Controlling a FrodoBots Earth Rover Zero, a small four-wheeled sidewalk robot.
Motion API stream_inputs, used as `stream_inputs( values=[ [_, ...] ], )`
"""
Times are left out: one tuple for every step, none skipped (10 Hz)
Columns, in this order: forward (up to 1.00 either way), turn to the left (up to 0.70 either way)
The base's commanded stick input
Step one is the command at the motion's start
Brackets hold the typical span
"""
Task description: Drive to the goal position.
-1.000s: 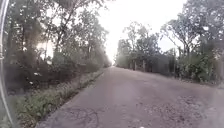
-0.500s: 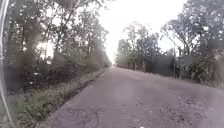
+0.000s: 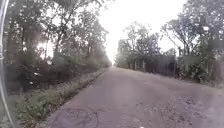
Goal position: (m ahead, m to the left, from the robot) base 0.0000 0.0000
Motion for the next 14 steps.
stream_inputs(
  values=[
    [0.1,0.01],
    [0.1,0.01],
    [0.1,0.01],
    [0.1,0.01],
    [0.1,0.01],
    [0.1,0.01],
    [0.1,0.01],
    [0.1,0.01],
    [0.1,0.01],
    [0.1,0.01],
    [0.1,0.01],
    [0.1,0.01],
    [0.1,0.01],
    [0.1,0.01]
  ],
)
